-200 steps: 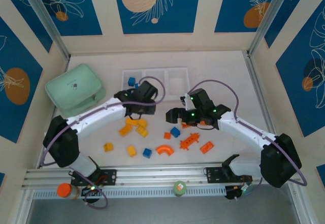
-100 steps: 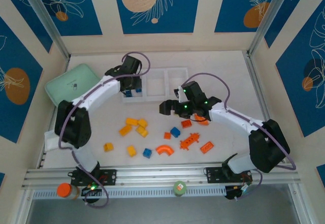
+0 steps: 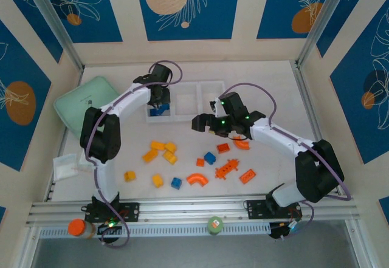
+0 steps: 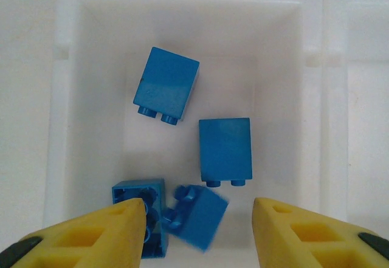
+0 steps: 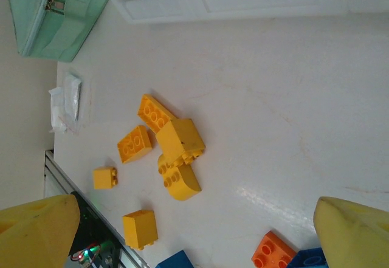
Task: Sort the legos into containers by color
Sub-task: Place the lego in the container, then pick up the lego from the middle-left of the table.
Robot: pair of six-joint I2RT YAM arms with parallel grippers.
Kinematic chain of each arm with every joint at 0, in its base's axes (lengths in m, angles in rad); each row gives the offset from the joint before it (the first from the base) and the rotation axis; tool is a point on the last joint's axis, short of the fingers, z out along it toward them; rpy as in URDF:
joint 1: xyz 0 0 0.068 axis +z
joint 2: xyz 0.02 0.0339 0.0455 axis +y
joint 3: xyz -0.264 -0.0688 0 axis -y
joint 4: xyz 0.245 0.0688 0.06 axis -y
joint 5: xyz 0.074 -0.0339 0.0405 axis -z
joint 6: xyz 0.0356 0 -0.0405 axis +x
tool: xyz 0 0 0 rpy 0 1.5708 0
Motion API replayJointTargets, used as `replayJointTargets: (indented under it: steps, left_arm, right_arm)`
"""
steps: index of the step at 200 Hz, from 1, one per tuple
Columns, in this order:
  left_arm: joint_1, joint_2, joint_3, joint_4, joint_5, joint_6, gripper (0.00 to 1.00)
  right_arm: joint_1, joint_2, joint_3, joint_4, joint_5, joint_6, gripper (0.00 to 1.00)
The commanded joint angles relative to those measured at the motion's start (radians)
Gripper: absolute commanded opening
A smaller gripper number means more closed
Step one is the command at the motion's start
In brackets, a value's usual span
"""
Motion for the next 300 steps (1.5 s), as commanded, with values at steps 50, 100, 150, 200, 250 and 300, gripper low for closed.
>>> replayJointTargets:
  steps: [50, 100, 150, 200, 250, 300]
  left_arm:
    - [-0.024, -0.181, -0.081, -0.062, 0.122, 0.004, 0.53]
    - [-0.149, -0.356, -0.259, -0.040, 0.189, -0.033, 0.54]
    - [-0.331, -0.422, -0.373, -0.002, 0.216, -0.072, 0.57]
    - [-0.490, -0.403, -0.417, 0.037, 0.221, -0.113, 0.61]
    - [-0.587, -0.316, -0.399, 0.119, 0.251, -0.109, 0.63]
    - [-0.627, -0.178, -0.328, 0.119, 0.274, -0.074, 0.67]
  right_arm:
    - [-0.024, -0.077, 0.001, -0.122, -0.002, -0.069, 0.99]
    - [-0.028, -0.161, -0.051, -0.195, -0.024, -0.064, 0.99]
    - [-0.026, -0.257, -0.121, -0.307, 0.016, -0.044, 0.99]
    - [-0.028, -0.406, -0.229, -0.362, 0.078, 0.030, 0.99]
    - [-0.034, -0.542, -0.309, -0.417, 0.124, 0.093, 0.99]
    - [-0.054, -0.610, -0.340, -0.444, 0.112, 0.094, 0.99]
